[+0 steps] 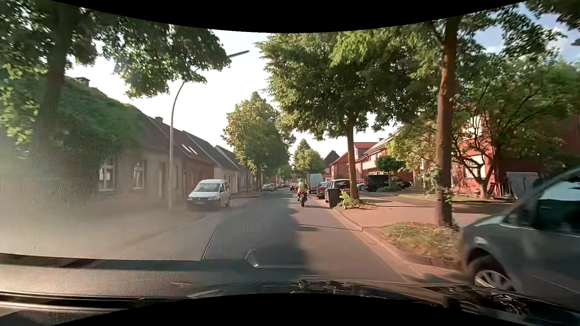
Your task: Follow the waypoints while adhering to traffic rules and regulations
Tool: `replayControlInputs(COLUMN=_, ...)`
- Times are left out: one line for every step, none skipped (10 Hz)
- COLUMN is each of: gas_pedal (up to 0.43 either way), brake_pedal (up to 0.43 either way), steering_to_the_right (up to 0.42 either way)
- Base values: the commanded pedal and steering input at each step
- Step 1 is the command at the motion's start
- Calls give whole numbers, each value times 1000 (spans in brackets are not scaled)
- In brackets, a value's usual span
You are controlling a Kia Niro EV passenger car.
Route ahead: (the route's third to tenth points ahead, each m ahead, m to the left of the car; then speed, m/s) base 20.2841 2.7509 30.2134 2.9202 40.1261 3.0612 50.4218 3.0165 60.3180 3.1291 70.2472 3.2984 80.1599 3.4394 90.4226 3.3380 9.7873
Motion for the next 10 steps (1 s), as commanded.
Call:
replayControlInputs(gas_pedal=157, brake_pedal=0, steering_to_the_right=-2)
replayControlInputs(gas_pedal=157, brake_pedal=0, steering_to_the_right=-2)
replayControlInputs(gas_pedal=157, brake_pedal=0, steering_to_the_right=-2)
replayControlInputs(gas_pedal=157, brake_pedal=0, steering_to_the_right=-2)
replayControlInputs(gas_pedal=157, brake_pedal=0, steering_to_the_right=-2)
replayControlInputs(gas_pedal=157, brake_pedal=0, steering_to_the_right=-2)
replayControlInputs(gas_pedal=157, brake_pedal=0, steering_to_the_right=-2)
replayControlInputs(gas_pedal=157, brake_pedal=0, steering_to_the_right=-2)
replayControlInputs(gas_pedal=157, brake_pedal=0, steering_to_the_right=-2)
replayControlInputs(gas_pedal=157, brake_pedal=0, steering_to_the_right=-2)
